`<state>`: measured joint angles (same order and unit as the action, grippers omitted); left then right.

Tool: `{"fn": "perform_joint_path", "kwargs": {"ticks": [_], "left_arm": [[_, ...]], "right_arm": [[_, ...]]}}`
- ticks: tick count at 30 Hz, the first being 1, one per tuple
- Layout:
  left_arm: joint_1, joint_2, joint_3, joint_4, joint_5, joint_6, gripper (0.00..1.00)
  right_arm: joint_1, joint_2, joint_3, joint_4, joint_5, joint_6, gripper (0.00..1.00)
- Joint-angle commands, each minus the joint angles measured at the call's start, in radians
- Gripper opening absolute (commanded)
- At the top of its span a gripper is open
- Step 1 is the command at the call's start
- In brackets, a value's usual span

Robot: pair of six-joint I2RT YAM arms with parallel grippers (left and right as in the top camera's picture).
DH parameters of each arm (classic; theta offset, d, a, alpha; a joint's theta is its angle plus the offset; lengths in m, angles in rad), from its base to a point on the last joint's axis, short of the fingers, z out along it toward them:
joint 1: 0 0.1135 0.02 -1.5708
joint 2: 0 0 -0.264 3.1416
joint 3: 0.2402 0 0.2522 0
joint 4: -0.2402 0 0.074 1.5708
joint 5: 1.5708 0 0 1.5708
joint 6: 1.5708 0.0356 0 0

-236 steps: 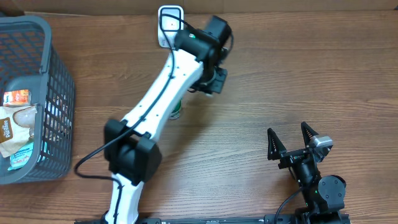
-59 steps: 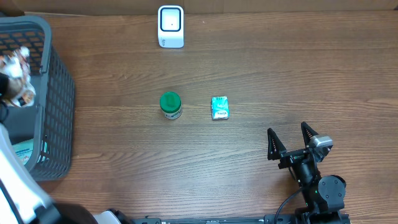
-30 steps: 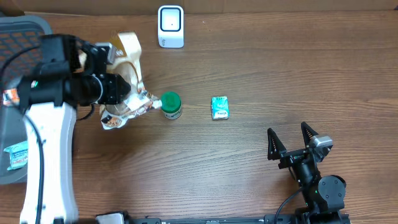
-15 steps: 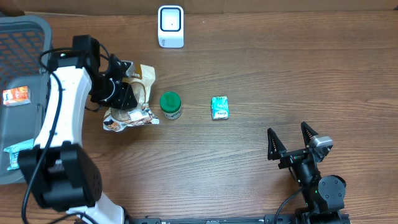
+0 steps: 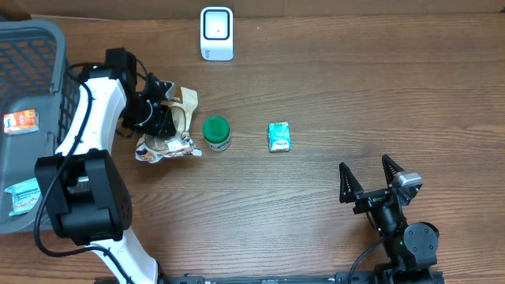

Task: Scan the item barcode
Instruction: 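Lift the brown bag out of the basket toward the table, then lower the brown bag onto the table beside the bottle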

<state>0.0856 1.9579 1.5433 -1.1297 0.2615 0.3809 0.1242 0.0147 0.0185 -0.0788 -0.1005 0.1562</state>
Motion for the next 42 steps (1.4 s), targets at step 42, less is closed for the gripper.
{"fn": "perform_joint_path", "kwargs": {"ticks": [42], "left_arm": [[-0.386, 0.008, -0.110, 0.247, 0.037, -0.325, 0.04]], "right_arm": [[-0.008, -0.011, -0.010, 0.005, 0.002, -0.001, 1.00]]}}
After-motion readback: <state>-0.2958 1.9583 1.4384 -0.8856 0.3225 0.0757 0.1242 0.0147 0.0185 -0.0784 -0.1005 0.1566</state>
